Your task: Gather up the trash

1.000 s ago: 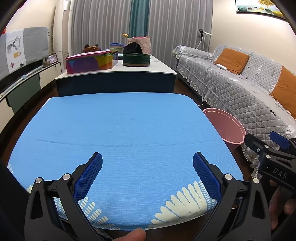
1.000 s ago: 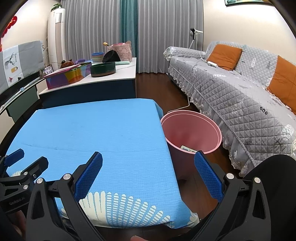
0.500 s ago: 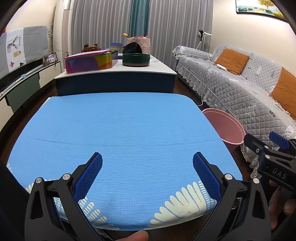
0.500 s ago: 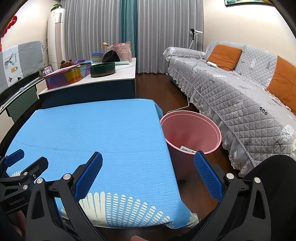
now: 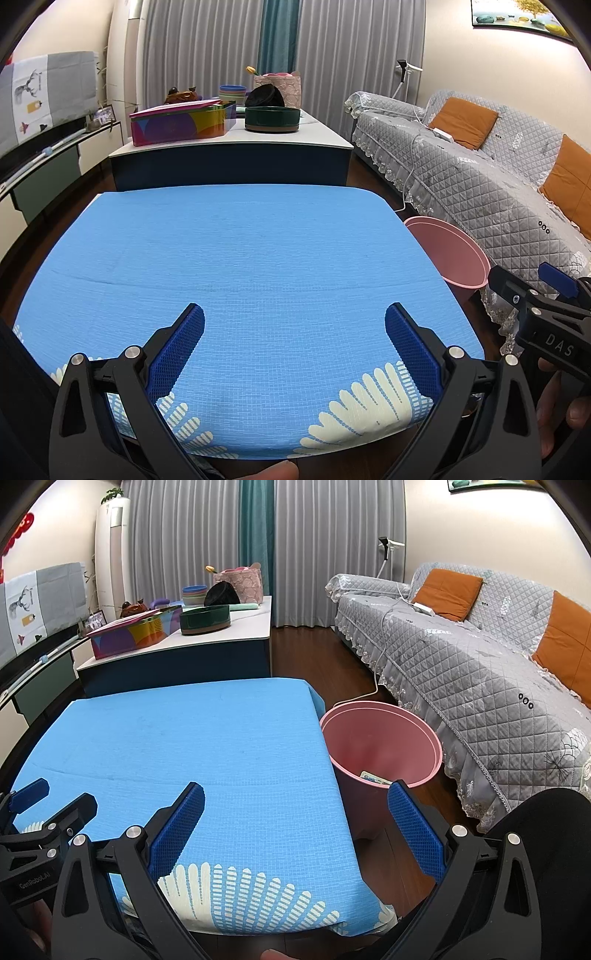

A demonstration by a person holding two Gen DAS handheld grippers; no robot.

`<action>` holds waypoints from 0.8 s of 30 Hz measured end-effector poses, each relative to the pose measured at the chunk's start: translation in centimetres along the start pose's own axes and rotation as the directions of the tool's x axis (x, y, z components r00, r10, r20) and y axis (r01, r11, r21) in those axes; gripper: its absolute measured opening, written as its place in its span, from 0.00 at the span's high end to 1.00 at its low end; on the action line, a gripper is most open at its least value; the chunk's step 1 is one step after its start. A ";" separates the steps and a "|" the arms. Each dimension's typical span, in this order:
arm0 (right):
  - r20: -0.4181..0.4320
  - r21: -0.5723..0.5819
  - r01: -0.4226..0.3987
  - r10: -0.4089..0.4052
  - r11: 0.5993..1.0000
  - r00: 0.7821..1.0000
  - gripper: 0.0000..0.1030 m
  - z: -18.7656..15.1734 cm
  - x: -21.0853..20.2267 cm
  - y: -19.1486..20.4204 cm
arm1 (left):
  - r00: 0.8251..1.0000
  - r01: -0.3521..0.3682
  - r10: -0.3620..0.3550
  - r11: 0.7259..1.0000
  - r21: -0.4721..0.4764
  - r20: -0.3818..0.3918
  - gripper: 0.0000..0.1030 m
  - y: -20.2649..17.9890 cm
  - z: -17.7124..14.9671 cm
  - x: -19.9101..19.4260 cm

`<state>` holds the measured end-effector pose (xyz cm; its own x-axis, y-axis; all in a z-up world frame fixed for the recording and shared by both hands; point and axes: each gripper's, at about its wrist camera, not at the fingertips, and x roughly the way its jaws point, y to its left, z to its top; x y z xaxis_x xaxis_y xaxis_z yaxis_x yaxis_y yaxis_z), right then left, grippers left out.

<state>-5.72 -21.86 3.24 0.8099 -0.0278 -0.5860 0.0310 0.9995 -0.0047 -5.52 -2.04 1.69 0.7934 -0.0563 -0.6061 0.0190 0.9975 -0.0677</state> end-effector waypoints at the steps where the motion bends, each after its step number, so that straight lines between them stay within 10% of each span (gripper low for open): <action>1: 0.000 0.000 -0.001 0.001 1.000 1.000 0.05 0.0 0.0 0.0 | 1.000 -0.001 0.001 1.000 0.000 0.000 0.08 0.0 0.0 0.0; 24: 0.001 0.000 0.000 0.000 1.000 1.000 0.05 0.0 0.0 -0.1 | 1.000 0.004 -0.004 1.000 0.003 0.000 0.08 -0.1 -0.1 0.2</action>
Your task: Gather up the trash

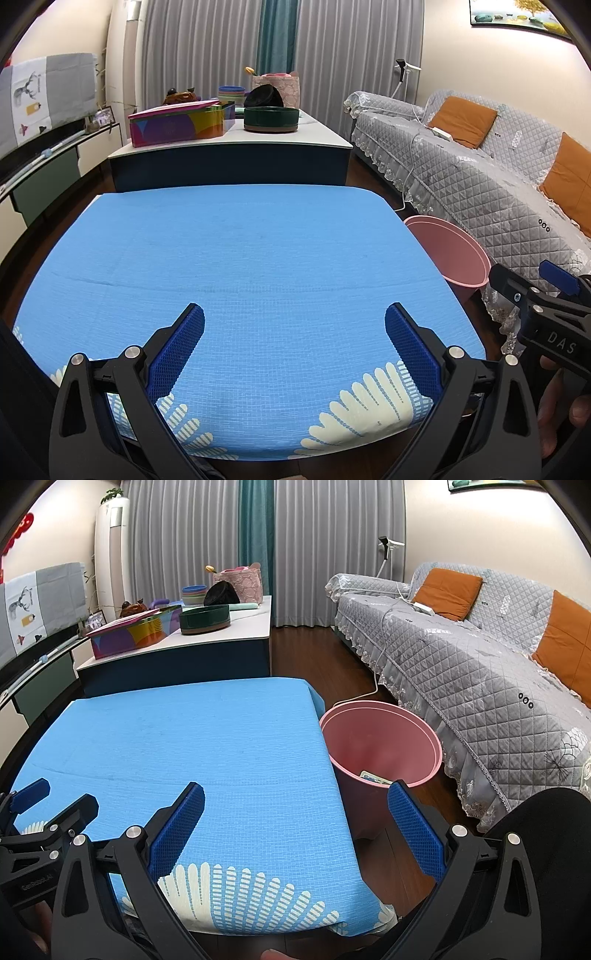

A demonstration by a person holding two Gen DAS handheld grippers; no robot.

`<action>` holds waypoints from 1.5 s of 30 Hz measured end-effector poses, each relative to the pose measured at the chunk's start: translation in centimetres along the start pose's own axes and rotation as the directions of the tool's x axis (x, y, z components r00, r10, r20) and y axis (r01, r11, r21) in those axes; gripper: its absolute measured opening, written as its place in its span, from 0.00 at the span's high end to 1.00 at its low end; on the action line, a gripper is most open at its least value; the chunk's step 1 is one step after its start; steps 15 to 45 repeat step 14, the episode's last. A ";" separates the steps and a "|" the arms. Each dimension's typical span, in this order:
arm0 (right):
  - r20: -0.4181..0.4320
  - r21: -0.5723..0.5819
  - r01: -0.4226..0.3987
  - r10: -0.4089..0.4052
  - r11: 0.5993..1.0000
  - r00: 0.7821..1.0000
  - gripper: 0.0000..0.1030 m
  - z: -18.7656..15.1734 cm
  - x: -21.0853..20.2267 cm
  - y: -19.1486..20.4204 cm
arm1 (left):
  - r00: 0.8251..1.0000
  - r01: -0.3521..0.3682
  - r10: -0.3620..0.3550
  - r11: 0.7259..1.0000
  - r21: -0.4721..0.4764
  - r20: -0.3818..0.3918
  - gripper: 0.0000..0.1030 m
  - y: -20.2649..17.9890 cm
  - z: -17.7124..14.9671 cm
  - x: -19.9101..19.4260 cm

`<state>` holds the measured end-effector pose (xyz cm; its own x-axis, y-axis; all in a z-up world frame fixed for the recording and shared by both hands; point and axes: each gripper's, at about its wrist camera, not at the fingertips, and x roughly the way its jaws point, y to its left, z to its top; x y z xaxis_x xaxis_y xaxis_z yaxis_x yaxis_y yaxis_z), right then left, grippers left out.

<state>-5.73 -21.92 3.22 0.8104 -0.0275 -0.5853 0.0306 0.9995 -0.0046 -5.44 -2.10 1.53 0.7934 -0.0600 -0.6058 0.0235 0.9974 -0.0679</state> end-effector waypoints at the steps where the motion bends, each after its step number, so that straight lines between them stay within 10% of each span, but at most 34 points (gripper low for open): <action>1: 0.000 0.000 0.000 0.000 1.000 1.000 0.05 0.0 0.0 0.0 | 1.000 0.001 -0.001 1.000 0.001 -0.003 0.08 0.0 0.0 0.1; 45: -0.003 0.000 0.000 0.000 1.000 1.000 0.05 0.0 0.0 0.0 | 1.000 -0.002 0.002 1.000 -0.009 -0.019 0.08 0.2 -0.1 0.4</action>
